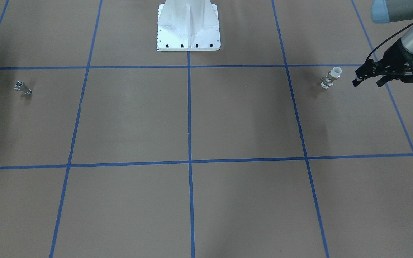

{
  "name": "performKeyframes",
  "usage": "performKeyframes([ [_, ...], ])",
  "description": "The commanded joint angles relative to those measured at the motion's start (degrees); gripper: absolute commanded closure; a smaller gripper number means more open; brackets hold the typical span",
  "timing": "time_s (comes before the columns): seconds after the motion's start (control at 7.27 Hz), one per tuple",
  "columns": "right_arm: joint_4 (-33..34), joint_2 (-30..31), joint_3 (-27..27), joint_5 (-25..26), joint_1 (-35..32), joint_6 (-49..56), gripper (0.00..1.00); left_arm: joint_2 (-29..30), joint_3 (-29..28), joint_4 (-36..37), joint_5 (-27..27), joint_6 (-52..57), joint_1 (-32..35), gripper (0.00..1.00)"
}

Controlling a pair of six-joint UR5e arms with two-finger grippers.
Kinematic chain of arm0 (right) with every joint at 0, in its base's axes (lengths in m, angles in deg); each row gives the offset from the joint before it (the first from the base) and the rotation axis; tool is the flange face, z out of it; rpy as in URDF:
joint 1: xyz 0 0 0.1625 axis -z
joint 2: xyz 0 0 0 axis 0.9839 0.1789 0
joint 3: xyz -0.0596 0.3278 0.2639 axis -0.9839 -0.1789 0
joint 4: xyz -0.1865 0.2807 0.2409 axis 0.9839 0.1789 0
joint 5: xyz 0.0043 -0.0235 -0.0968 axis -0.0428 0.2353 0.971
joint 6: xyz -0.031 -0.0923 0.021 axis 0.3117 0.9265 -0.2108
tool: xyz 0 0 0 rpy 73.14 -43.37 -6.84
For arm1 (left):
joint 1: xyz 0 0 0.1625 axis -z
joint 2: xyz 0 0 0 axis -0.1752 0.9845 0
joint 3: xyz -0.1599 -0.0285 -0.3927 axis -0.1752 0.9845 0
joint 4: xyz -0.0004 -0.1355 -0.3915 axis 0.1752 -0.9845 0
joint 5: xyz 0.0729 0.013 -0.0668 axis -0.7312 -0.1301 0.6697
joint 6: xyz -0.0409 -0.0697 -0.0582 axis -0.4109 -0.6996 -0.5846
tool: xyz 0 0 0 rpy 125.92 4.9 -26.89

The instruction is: Assemble PPR valve and pipe with both arms

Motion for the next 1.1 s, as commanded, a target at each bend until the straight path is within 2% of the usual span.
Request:
performKeyframes([
  [0.0,-0.1,-0.1,0.1,0.0,1.3,0.1,0.0,-0.2,1.3,-0.3,-3.8,-3.7,-8.3,0.01],
  [0.14,-0.1,-0.4,0.1,0.0,1.5,0.2,0.0,-1.4,1.9,-0.3,-6.1,-5.0,-10.8,0.01],
  [0.55,-0.1,-0.6,0.1,0.2,3.2,0.1,0.0,-6.1,4.2,-0.1,-5.7,-5.2,-11.0,0.0],
  [0.96,-1.7,-0.7,-0.1,0.4,3.6,0.1,0.0,-6.1,3.6,0.1,-6.1,-6.3,-13.8,0.01],
])
